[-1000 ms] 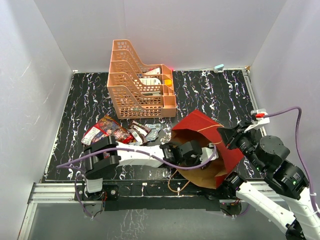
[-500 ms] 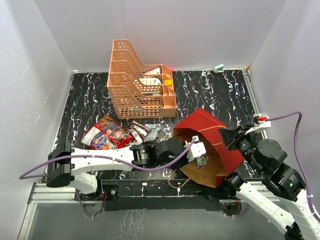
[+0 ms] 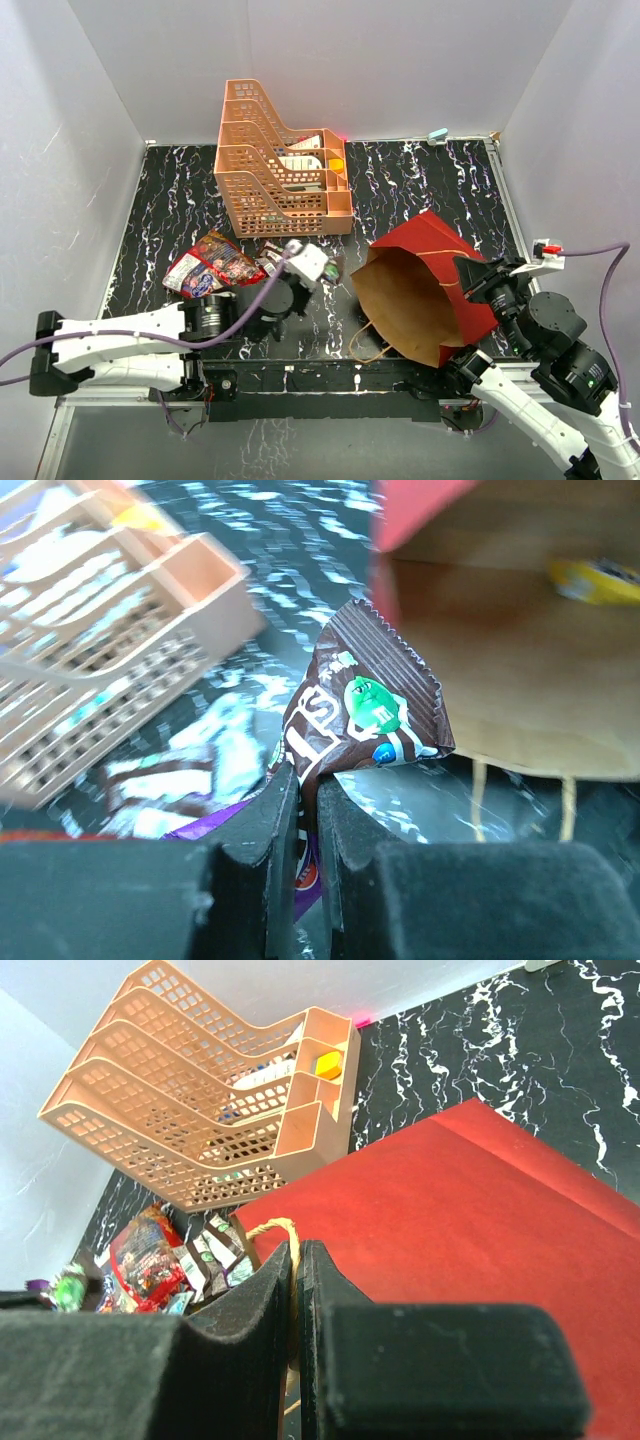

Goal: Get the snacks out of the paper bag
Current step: Take out the snack from the paper bag, then place the snack at the center of the board, then take out the snack from the paper bag.

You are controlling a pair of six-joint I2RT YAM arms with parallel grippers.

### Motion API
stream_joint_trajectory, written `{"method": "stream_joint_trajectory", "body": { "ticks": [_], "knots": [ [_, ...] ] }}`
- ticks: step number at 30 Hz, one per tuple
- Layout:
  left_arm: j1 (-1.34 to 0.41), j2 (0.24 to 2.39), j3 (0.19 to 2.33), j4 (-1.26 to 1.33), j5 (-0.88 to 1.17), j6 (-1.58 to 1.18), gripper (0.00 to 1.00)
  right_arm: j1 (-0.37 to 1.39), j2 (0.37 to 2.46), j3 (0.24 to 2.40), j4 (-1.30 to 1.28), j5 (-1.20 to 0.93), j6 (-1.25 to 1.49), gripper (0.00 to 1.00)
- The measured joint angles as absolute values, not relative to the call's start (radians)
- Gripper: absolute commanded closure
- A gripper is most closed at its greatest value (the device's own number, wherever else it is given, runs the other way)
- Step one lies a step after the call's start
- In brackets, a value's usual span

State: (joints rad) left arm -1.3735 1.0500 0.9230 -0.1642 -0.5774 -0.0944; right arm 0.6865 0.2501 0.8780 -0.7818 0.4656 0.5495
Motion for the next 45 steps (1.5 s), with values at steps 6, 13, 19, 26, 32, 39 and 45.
{"method": "stream_joint_trajectory", "body": {
  "ticks": [6,13,19,26,32,39,45],
  "knots": [
    [-1.204,0.987,0.866,-0.214,-0.799,-0.263,1.0,0.686,0.241,0.872,-0.783,0.487,0.561,0.93],
    [-0.989,1.167,0.813,-0.261,-0.797,-0.401,1.0,0.686,0.241,0.868,-0.783,0.488,0.569,0.93],
    [-0.939,1.271,0.727,-0.247,-0.765,-0.48,0.82,0.686,0.241,0.867,-0.783,0.488,0.571,0.93],
    [-0.926,1.273,0.707,-0.262,-0.742,-0.543,0.25,0.686,0.241,0.865,-0.781,0.482,0.569,0.93],
    [-0.925,1.164,0.75,-0.281,-0.688,-0.554,0.11,0.686,0.288,0.868,-0.77,0.449,0.537,0.93],
    [-0.925,1.005,0.783,-0.216,-0.55,-0.538,0.07,0.686,0.481,0.921,-0.69,0.318,0.443,0.93],
    [-0.925,0.895,0.704,-0.077,-0.382,-0.492,0.06,0.686,0.662,1.008,-0.617,0.019,0.316,0.93]
  ]
}}
